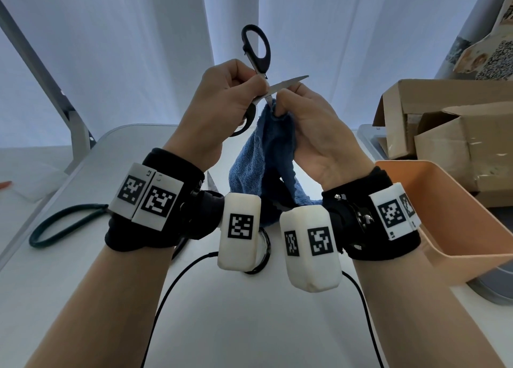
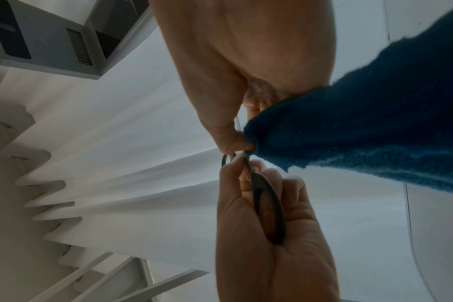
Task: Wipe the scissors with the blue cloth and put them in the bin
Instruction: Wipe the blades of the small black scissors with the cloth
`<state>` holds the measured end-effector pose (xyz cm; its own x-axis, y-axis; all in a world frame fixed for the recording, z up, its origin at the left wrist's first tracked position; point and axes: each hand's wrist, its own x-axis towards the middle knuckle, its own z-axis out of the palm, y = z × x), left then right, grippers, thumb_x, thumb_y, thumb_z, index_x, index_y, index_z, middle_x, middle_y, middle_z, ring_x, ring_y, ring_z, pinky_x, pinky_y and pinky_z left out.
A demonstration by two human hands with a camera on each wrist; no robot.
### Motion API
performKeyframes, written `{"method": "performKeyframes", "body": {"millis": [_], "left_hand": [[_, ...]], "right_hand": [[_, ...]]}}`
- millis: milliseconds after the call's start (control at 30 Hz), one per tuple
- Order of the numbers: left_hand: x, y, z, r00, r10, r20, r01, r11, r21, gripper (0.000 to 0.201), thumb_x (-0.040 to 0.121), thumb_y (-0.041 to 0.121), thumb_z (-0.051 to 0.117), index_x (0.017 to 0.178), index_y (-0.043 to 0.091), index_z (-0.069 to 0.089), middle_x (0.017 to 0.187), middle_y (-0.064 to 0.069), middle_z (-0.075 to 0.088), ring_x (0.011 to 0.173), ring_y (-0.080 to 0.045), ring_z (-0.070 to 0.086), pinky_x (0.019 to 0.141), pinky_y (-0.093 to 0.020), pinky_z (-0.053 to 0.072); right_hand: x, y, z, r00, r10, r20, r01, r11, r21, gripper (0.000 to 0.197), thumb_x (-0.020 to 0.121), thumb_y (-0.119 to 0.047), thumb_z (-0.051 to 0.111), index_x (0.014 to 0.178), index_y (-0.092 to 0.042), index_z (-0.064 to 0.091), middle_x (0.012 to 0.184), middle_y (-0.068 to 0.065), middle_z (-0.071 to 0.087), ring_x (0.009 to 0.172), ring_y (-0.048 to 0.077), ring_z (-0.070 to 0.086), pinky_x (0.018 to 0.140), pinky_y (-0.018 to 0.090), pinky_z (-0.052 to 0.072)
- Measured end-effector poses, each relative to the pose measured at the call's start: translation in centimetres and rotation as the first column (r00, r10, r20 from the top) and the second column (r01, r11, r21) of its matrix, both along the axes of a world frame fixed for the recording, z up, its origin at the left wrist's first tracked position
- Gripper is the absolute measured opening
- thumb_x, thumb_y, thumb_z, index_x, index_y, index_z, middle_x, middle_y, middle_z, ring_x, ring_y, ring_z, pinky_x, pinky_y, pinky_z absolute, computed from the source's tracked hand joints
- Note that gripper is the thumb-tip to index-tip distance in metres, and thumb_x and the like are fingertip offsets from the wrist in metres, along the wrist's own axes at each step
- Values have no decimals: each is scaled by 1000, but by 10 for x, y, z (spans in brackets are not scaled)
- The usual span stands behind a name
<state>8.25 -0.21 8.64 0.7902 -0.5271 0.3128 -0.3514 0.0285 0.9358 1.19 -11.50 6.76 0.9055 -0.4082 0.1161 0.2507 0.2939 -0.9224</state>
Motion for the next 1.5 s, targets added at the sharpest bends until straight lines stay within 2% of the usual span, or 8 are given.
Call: {"method": "performKeyframes", "body": {"millis": [467, 600, 700, 833, 1000, 1200, 1333, 1500], "left_hand": [[2, 2, -3, 995, -1, -104, -4, 999, -50, 25, 96, 9, 57, 73, 15, 52, 53, 8, 44, 37, -3, 34, 45, -14, 31], [8, 7, 0, 993, 10, -117, -17, 998, -60, 22, 95, 11, 58, 74, 14, 54, 61, 1, 40, 42, -6, 29, 47, -17, 28], [11, 10, -1, 991, 5, -134, -13, 998, -59, 19, 95, 12, 59, 76, 14, 57, 67, -4, 40, 46, -10, 28, 51, -22, 27], [8, 7, -3, 992, -1, -122, -3, 1000, -29, 23, 96, 10, 57, 74, 14, 52, 63, -2, 40, 37, -4, 30, 43, -15, 29], [10, 6, -3, 991, 6, -132, -13, 998, -56, 25, 95, 10, 58, 71, 14, 52, 66, -2, 37, 39, -5, 27, 42, -16, 27], [9, 5, -4, 992, -5, -129, 0, 999, -40, 22, 97, 10, 56, 75, 13, 52, 68, -4, 40, 36, -4, 28, 43, -16, 30], [10, 5, -4, 991, 7, -134, -14, 999, -48, 22, 95, 12, 58, 73, 14, 54, 66, -3, 37, 42, -7, 27, 47, -19, 28], [8, 3, -4, 992, -3, -125, -2, 999, -44, 23, 97, 10, 56, 75, 13, 53, 63, -1, 41, 38, -4, 30, 43, -16, 30]], "right_hand": [[0, -4, -5, 999, -48, -8, 48, 999, 1, 22, 87, 3, 67, 96, -13, 56, 82, 12, 69, 69, 20, 66, 70, 32, 57], [0, 0, -5, 997, -61, -44, 62, 998, 17, 22, 86, -7, 74, 87, -15, 53, 81, 10, 64, 63, 17, 63, 56, 26, 52], [1, 3, -6, 997, -49, -55, 51, 998, 33, 24, 86, -9, 74, 86, -15, 51, 80, 9, 62, 62, 18, 61, 54, 26, 52], [0, 1, -6, 999, -39, -30, 39, 999, 16, 23, 88, 1, 69, 96, -13, 52, 93, 17, 65, 75, 23, 65, 69, 31, 57], [1, 1, -6, 999, -45, -8, 45, 998, 53, 27, 87, -2, 71, 84, -14, 46, 84, 13, 55, 67, 19, 60, 61, 28, 54], [1, -2, -7, 1000, -12, -7, 12, 998, 65, 23, 89, 4, 65, 93, -13, 49, 94, 16, 61, 78, 22, 62, 71, 28, 56], [0, -3, -7, 1000, -5, -5, 6, 995, 96, 27, 89, 0, 67, 85, -15, 45, 86, 13, 54, 67, 18, 58, 59, 26, 53], [0, -4, -6, 1000, -1, -17, 2, 999, 46, 21, 91, 2, 64, 91, -13, 49, 94, 18, 61, 73, 20, 63, 64, 25, 55]]}}
